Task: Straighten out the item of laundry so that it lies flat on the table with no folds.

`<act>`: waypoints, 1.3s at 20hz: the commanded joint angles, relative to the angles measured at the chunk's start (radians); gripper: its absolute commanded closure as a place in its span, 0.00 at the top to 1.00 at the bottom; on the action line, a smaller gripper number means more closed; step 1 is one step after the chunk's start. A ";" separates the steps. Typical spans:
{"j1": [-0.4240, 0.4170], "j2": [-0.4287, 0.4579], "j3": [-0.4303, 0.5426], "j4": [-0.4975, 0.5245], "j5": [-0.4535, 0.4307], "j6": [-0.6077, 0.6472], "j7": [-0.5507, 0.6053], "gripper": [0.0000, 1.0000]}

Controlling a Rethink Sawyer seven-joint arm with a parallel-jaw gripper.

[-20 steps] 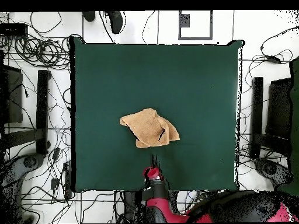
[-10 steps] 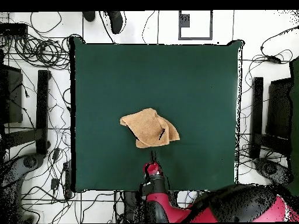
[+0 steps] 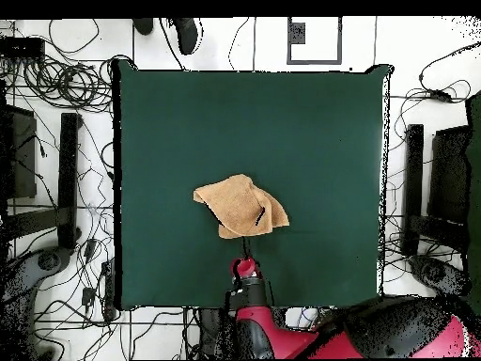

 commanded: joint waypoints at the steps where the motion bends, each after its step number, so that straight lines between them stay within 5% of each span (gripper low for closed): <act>1: 0.001 -0.005 0.107 -0.185 -0.007 0.072 0.181 1.00; 26: 0.024 -0.035 0.080 -0.179 0.042 0.023 0.137 1.00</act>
